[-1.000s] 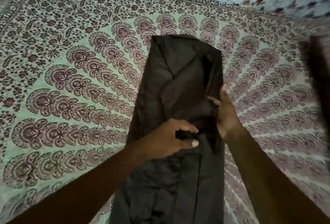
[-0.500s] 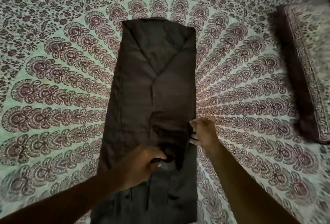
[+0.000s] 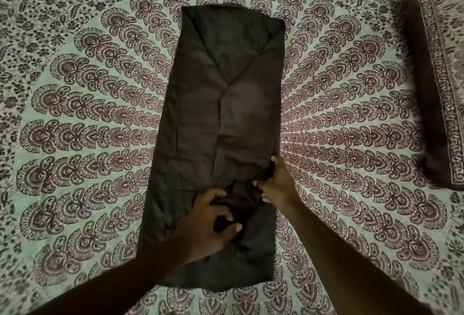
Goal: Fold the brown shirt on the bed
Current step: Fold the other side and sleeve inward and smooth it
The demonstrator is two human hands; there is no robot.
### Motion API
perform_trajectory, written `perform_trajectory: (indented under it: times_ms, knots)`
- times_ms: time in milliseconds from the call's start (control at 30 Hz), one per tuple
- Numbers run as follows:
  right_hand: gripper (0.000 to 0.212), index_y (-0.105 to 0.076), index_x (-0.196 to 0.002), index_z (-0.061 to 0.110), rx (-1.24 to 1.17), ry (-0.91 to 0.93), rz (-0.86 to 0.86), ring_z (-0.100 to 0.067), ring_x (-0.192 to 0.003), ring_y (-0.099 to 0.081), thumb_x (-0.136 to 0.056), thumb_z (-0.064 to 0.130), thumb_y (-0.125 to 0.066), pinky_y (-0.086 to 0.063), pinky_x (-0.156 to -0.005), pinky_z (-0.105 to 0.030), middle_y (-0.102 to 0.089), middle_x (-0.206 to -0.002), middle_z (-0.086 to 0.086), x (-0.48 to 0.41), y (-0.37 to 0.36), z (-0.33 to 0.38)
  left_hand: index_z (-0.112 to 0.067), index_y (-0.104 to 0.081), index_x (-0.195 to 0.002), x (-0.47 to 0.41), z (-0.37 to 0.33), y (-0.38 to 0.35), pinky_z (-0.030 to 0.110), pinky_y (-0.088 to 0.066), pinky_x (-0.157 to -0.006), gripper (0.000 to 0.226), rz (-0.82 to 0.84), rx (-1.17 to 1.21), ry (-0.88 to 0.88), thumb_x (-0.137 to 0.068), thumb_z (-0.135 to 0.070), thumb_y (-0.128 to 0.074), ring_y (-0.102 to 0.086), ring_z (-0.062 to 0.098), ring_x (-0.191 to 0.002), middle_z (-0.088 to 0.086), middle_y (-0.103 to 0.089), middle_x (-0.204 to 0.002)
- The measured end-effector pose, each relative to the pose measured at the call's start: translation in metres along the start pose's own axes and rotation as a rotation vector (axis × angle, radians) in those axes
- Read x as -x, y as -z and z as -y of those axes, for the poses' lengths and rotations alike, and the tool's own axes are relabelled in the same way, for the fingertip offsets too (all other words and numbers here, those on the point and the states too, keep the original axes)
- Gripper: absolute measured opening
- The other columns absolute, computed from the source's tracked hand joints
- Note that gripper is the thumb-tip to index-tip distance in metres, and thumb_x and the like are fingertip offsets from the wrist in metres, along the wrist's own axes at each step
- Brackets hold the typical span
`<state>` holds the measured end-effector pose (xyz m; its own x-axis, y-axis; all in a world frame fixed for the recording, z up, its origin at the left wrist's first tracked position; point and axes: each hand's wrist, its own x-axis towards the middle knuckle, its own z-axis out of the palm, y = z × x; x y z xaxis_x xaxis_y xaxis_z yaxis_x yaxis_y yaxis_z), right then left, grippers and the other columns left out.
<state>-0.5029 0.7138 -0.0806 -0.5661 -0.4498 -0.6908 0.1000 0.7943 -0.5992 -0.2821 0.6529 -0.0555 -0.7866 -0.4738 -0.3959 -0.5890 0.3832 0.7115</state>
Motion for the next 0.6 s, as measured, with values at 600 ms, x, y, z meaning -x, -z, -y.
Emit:
perform_trajectory:
  times_ms: [600]
  knots:
    - [0.114, -0.017, -0.164, 0.039, 0.037, 0.083, 0.056, -0.031, -0.109, -0.069, -0.079, 0.003, -0.084, -0.064, -0.080, -0.055, -0.061, -0.110, 0.001, 0.032, -0.003, -0.029, -0.024, -0.059, -0.073, 0.006, -0.013, -0.029, 0.007, -0.040, -0.059, 0.037, -0.183, 0.231, 0.538, -0.070, 0.004, -0.084, -0.052, -0.002, -0.061, -0.009, -0.054, -0.064]
